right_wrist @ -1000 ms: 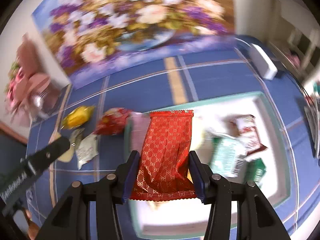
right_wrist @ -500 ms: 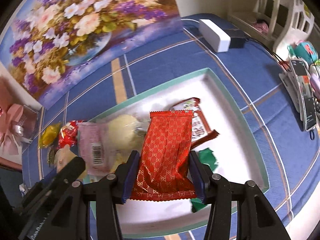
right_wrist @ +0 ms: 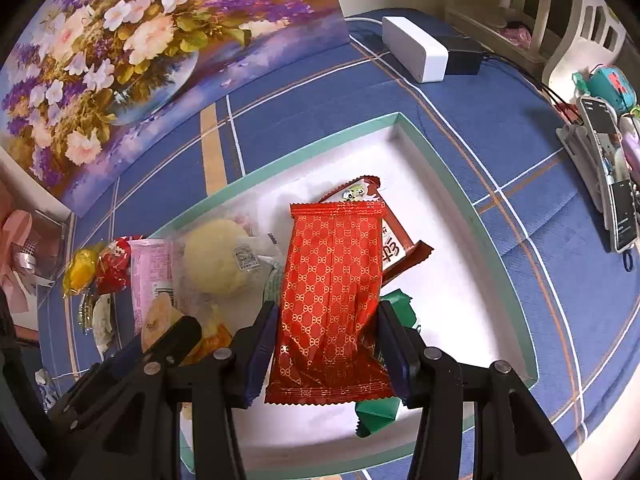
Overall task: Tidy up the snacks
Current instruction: 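Open both tools to release the cup and red pack in the tray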
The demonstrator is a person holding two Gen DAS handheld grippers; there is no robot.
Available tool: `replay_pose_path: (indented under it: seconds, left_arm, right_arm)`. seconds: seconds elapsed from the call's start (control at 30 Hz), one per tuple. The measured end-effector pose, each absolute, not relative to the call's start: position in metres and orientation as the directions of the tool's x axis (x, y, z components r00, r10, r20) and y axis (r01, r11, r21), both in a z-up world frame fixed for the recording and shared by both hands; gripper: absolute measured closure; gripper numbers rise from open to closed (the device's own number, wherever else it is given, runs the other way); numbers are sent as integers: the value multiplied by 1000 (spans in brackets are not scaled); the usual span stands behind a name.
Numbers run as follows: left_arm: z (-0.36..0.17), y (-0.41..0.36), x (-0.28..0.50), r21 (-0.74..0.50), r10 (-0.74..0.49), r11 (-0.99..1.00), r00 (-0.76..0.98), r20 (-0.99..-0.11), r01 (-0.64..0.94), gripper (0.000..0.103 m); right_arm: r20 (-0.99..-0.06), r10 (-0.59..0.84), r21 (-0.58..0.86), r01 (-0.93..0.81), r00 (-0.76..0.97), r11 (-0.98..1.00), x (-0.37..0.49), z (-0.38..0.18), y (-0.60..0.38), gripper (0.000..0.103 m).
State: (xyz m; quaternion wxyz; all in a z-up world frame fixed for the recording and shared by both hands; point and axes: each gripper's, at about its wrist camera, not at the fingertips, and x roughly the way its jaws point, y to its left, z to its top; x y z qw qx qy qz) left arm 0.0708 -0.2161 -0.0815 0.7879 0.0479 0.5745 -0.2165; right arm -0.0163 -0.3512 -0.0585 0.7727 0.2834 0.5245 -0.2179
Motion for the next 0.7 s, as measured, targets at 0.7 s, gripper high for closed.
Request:
replay_pose_path:
  seconds: [0.7]
  left_arm:
    - [-34, -213, 68, -197, -333, 888, 285, -899, 415, 48]
  right_arm:
    - [-904, -89, 219, 631, 418, 744, -24, -18, -354, 49]
